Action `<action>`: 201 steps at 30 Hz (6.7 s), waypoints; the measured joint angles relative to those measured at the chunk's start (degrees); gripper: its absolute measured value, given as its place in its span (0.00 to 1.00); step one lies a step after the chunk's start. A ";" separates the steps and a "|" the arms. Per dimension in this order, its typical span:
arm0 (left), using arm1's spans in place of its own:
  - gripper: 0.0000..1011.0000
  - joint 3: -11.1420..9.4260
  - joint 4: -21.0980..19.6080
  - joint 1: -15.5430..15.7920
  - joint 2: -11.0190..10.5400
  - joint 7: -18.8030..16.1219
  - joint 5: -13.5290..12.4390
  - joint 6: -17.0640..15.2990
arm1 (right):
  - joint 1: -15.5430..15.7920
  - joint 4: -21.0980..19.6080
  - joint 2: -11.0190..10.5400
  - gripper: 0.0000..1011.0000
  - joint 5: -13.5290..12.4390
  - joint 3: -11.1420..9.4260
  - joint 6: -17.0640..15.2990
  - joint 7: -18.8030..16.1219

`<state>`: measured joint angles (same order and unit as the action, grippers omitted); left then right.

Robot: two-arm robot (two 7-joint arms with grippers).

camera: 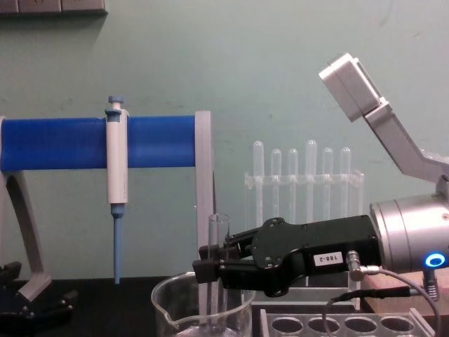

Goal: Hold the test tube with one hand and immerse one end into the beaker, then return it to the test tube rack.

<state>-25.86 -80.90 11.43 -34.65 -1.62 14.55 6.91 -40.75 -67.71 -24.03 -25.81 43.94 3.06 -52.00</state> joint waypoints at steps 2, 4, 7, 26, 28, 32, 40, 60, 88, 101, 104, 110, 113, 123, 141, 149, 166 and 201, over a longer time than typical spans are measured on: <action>0.99 0.00 0.00 0.00 0.00 0.00 0.00 0.00 | 0.00 0.00 0.00 0.22 0.00 0.00 0.00 0.00; 0.99 0.00 0.00 0.00 0.00 0.00 0.00 0.00 | 0.00 0.00 0.00 0.22 0.00 0.00 0.00 0.00; 0.99 0.00 0.00 0.00 0.00 0.00 0.00 0.00 | 0.00 0.00 0.00 0.22 0.00 0.00 0.00 0.00; 0.99 0.00 0.00 0.00 0.00 0.00 0.01 0.00 | 0.00 0.00 0.00 0.22 0.00 0.00 0.00 0.00; 0.99 0.00 0.00 0.00 0.00 0.00 0.00 0.00 | 0.00 0.00 0.00 0.22 0.00 0.00 0.00 0.00; 0.99 0.00 0.00 0.00 0.00 0.00 0.00 0.00 | 0.00 0.00 0.00 0.22 0.00 0.00 0.00 0.00; 0.99 0.00 0.00 0.00 0.00 0.00 0.00 0.00 | 0.00 0.00 0.00 0.22 0.00 0.00 0.00 0.00; 0.99 0.00 0.00 0.00 0.00 0.00 0.00 0.00 | 0.09 -1.00 -0.21 0.22 0.18 -0.32 0.41 0.01; 0.99 0.00 0.00 0.00 0.00 0.00 0.00 0.00 | -1.33 -13.11 -5.33 0.22 -4.20 -4.22 -4.91 2.31; 0.99 0.00 0.00 0.00 0.00 0.00 0.00 0.00 | 1.12 -22.98 -12.49 0.22 -8.58 -6.87 -9.59 4.36; 0.99 0.00 0.00 0.00 0.00 0.00 0.00 0.00 | 2.77 -25.80 -15.19 0.22 -9.64 -7.92 -9.84 4.88; 0.99 0.00 0.00 0.00 0.00 0.00 0.00 0.00 | 6.65 -29.87 -19.96 0.22 -11.32 -10.05 -8.92 5.58; 0.99 0.00 0.00 0.00 0.00 0.00 0.00 0.00 | 9.72 -31.16 -22.81 0.22 -12.42 -11.71 -7.64 6.04; 0.99 0.00 0.00 0.00 0.00 0.00 0.00 0.00 | 14.54 -30.47 -25.11 0.22 -13.12 -13.81 -5.11 6.46; 0.99 0.00 0.00 0.00 0.00 0.00 0.00 0.00 | 14.32 -24.75 -21.44 0.22 -10.03 -12.93 -4.64 6.12; 0.99 0.00 0.00 0.00 0.00 0.00 0.00 0.00 | 14.00 -22.78 -20.24 0.22 -8.42 -12.23 -4.62 5.94; 0.99 0.00 0.00 0.00 0.00 0.00 0.00 0.00 | 14.26 -19.86 -18.06 0.22 -6.24 -11.31 -4.15 6.09; 0.99 0.00 0.00 0.00 0.00 0.00 0.00 0.00 | 14.54 -18.31 -16.62 0.45 -5.17 -10.89 -4.32 6.38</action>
<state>-25.86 -80.90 11.43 -34.64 -1.62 14.55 6.91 -26.22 -86.02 -40.65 -30.97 33.04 -1.25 -45.62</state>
